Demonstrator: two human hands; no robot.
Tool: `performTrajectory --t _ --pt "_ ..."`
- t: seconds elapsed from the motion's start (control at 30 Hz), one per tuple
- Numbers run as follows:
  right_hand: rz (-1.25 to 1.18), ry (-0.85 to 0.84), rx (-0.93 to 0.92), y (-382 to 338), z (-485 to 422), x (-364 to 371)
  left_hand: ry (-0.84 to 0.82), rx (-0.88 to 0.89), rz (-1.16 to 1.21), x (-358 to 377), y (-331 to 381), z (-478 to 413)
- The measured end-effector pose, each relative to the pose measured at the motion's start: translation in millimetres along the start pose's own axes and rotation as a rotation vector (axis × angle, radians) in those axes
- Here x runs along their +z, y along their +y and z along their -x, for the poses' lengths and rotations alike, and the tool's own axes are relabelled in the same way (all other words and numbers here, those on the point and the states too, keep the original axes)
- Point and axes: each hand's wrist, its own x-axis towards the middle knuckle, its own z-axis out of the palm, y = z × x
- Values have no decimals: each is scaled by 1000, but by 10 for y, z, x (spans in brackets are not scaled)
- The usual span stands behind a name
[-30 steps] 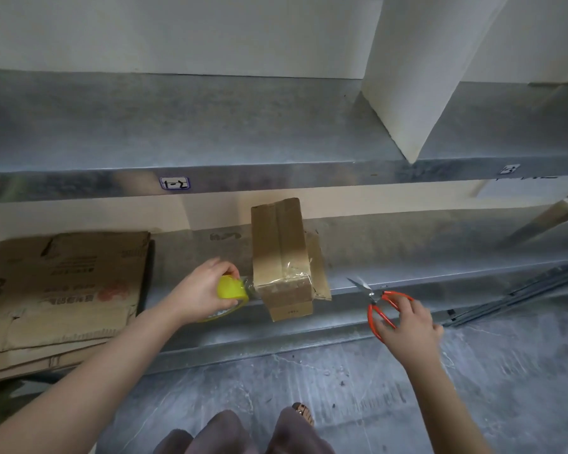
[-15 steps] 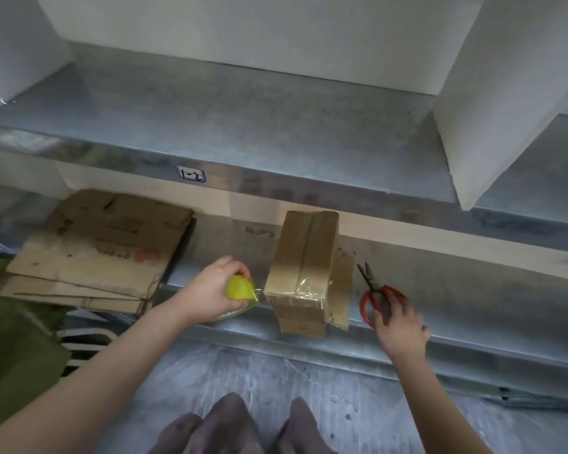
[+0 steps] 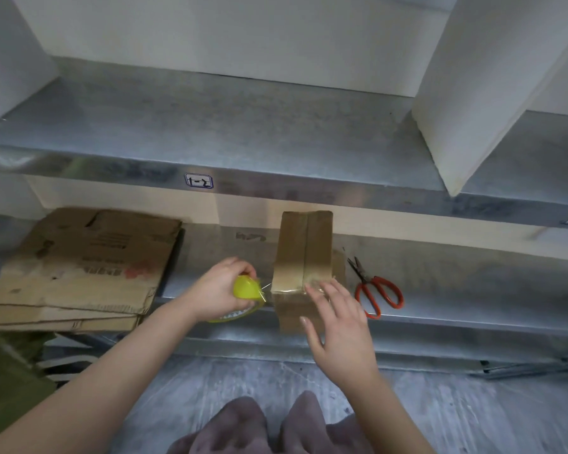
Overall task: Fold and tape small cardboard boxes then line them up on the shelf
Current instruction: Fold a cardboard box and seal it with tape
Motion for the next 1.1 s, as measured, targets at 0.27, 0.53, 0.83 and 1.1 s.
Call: performTrajectory --t 0.27,0.53,0.83,1.1 --pt "67 9 141 -217 -75 288 -18 43 44 -49 -57 -36" --pt "152 -11 131 13 46 319 -110 93 -3 -80 -140 -144" --pt "209 22 159 -121 -3 206 -46 105 -10 -324 -372 -79" --pt "92 161 32 -688 -296 77 27 179 56 -360 -198 179"
